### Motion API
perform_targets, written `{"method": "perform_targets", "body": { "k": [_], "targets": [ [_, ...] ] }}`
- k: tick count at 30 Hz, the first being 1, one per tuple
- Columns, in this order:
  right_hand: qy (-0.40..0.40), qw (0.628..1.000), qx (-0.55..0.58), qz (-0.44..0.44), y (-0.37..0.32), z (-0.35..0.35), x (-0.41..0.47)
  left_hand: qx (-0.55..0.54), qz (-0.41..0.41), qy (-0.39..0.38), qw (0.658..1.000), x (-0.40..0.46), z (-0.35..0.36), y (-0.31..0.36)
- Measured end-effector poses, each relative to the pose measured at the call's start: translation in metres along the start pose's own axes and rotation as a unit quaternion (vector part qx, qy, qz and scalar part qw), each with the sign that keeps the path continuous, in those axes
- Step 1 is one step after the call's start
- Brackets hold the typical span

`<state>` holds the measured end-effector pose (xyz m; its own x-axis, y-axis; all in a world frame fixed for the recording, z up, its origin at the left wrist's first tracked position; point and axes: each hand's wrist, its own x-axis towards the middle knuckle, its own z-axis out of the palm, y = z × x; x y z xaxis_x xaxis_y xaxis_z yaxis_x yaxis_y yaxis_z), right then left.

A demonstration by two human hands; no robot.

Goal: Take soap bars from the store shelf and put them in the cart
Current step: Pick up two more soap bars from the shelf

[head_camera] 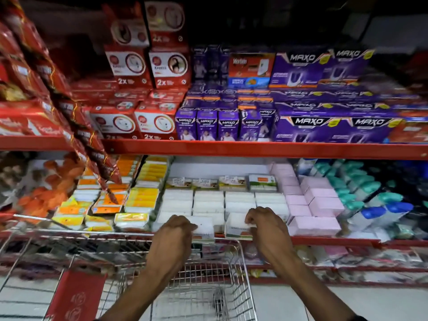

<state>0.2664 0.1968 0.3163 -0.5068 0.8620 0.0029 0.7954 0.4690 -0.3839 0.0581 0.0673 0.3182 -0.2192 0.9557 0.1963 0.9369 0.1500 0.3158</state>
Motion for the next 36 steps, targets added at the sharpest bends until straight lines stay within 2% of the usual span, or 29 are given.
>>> {"method": "perform_targets", "body": {
  "k": [15, 24, 36],
  "targets": [
    [0.016, 0.998, 0.002, 0.064, 0.091, -0.017, 0.017, -0.038, 0.031, -0.009, 0.999, 0.065, 0.054, 0.085],
    [-0.012, 0.998, 0.019, 0.056, 0.113, -0.012, 0.034, -0.028, 0.014, -0.032, 0.999, 0.084, 0.083, 0.098],
    [-0.047, 0.998, -0.012, 0.031, 0.121, 0.011, 0.044, -0.005, -0.024, -0.073, 0.997, 0.088, 0.111, 0.092]
  ]
}}
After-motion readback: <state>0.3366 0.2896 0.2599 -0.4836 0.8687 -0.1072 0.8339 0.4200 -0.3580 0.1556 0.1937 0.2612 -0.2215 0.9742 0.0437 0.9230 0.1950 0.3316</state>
